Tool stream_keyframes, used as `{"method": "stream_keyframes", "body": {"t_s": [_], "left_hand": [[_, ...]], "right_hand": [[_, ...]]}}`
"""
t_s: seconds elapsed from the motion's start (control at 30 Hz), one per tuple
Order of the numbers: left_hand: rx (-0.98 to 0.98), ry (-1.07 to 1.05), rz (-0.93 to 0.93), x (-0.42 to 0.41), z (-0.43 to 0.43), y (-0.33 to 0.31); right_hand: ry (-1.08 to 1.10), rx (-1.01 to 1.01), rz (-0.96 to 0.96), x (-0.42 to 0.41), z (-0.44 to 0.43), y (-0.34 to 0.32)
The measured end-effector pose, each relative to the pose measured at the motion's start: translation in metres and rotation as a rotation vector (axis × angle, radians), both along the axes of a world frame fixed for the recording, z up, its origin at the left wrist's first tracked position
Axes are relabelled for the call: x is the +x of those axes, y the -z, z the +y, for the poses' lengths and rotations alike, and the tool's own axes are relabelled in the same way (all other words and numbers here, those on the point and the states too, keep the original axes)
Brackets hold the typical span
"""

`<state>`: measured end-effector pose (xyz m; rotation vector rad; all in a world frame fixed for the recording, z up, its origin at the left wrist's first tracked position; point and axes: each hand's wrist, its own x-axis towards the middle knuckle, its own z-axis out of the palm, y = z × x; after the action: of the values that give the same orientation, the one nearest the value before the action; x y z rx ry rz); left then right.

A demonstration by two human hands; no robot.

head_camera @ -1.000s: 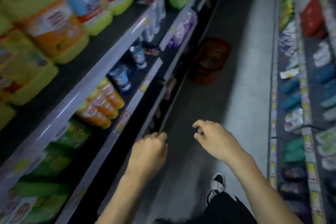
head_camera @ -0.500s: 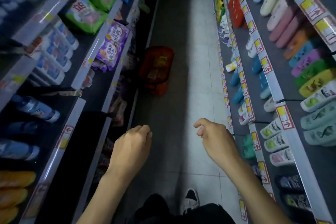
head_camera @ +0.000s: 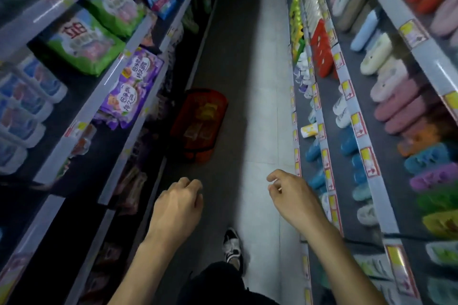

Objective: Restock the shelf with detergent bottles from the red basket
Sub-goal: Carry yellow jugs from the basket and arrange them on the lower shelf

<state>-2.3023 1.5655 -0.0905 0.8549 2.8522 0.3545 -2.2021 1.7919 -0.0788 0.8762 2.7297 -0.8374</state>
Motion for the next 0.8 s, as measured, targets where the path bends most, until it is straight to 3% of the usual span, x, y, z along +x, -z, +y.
{"method": "stream_keyframes", "body": {"t_s": [0.17,0.43,0.63,0.8], "left_hand": [[0.04,0.047,0.003,-0.08,0.065,-0.002],[-0.068,0.207,-0.055,-0.174,0.162,0.005],[-0.193,0.144,-0.164,-0.246,0.234,0.026],[-0.18,-0.052,-0.174,-0.301,0.286,0.022]], "right_hand": [[-0.014,-0.019,-0.006,-0.074,0.05,-0.014],[-0.019,-0.187,0.057,-0.16,0.144,-0.008],[-0.067,-0.242,-0.009,-0.242,0.229,0.03],[-0.239,-0.255,-0.096,-0.331,0.29,0.04]]}}
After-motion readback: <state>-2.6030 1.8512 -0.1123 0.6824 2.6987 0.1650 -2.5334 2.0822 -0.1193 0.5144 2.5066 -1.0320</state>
